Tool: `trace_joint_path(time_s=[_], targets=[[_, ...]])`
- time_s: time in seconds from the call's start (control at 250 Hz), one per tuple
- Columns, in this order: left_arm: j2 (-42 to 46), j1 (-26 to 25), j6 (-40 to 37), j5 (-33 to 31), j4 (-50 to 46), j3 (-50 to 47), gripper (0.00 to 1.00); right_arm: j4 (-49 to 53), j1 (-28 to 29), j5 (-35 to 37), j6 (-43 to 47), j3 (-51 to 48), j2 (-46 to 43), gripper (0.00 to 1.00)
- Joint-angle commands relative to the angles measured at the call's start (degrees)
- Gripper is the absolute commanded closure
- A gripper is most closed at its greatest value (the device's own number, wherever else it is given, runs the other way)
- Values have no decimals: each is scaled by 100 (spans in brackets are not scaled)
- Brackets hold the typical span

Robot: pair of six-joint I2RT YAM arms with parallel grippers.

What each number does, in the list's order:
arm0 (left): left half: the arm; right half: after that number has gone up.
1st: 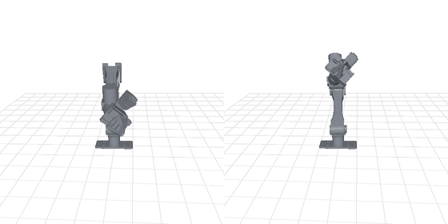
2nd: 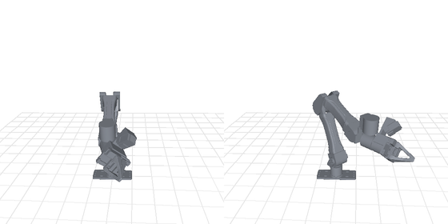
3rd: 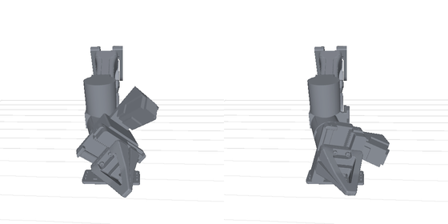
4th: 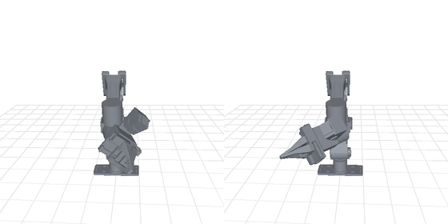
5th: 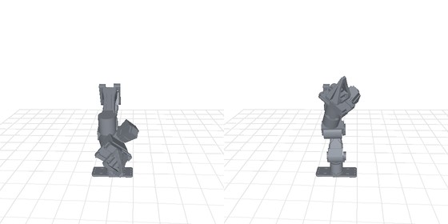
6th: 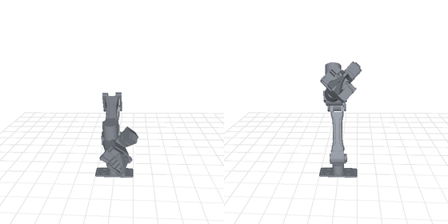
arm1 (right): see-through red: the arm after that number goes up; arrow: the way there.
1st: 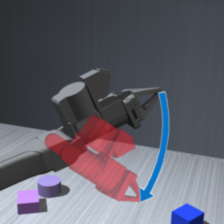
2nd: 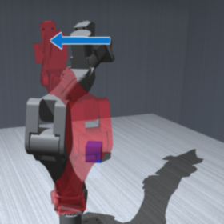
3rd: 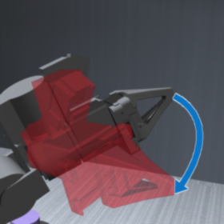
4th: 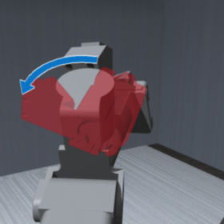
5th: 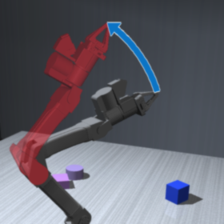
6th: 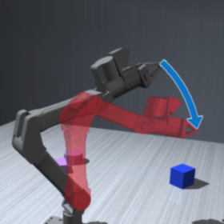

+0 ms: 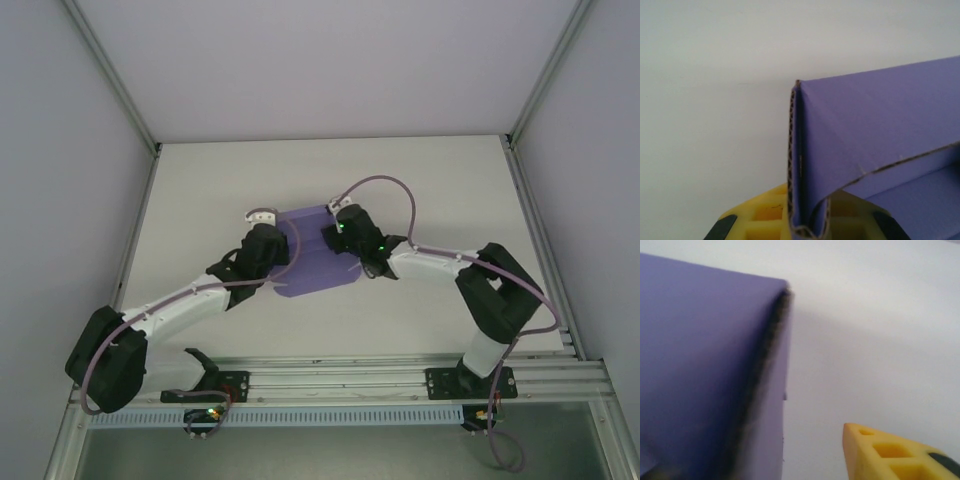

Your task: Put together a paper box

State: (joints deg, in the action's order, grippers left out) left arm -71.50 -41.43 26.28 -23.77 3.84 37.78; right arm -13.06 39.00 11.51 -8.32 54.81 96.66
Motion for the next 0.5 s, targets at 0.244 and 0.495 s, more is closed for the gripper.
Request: trace_joint_path(time_s=[0.244,0.495], targets=[[245,55,-124,-185,339,87,100,-218,-209,-2108,573,-543,-1332,0],[337,48,-255,-144,461,32,100,567,-369,-1380,492,-735,-1890,9]])
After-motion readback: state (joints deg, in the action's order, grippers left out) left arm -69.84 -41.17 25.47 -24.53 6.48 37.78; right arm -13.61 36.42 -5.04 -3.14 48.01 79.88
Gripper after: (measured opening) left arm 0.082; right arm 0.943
